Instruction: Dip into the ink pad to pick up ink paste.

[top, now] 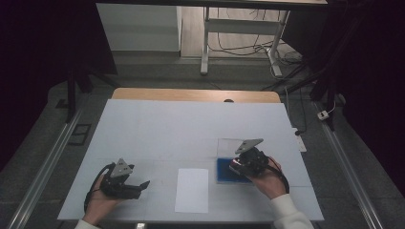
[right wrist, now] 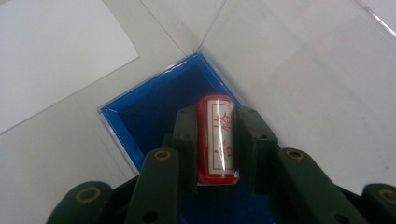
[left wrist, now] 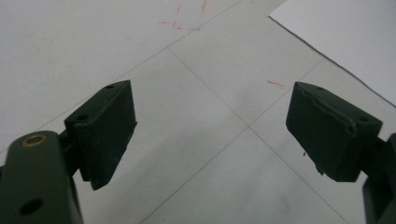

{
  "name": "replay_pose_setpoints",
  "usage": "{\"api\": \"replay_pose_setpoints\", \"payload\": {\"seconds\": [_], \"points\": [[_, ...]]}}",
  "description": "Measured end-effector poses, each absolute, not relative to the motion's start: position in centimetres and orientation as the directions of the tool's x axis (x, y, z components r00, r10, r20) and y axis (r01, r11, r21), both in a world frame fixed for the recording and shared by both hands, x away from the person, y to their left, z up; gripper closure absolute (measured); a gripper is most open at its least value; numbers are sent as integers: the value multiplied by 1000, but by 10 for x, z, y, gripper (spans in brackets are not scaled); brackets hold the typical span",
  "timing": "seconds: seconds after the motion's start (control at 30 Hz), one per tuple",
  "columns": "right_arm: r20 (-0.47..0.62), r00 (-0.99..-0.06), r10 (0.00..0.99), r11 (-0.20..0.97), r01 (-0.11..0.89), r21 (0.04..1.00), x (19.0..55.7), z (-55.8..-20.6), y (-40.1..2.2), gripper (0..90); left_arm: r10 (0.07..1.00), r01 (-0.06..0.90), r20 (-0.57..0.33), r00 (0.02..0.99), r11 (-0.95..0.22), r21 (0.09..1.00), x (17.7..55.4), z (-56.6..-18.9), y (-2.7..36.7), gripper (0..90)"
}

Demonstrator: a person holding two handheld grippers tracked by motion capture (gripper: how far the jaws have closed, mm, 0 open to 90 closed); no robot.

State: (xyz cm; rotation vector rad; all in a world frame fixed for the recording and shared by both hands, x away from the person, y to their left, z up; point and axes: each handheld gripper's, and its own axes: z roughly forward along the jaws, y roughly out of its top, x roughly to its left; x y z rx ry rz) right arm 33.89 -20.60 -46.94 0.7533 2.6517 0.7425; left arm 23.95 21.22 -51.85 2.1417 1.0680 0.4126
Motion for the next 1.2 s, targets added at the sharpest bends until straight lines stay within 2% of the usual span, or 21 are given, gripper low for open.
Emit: {"api": "replay_pose_setpoints", "payload": {"seconds": [0.43,1.2], "points": [[-143,-819,555,742,411,530,338,-471,-202,709,793,571,-21,609,-420,705,239,-519,211,163],[-137,-820,555,726,397,562,336,-475,-206,711,793,572,-23,609,-419,705,239,-519,211,163]]}}
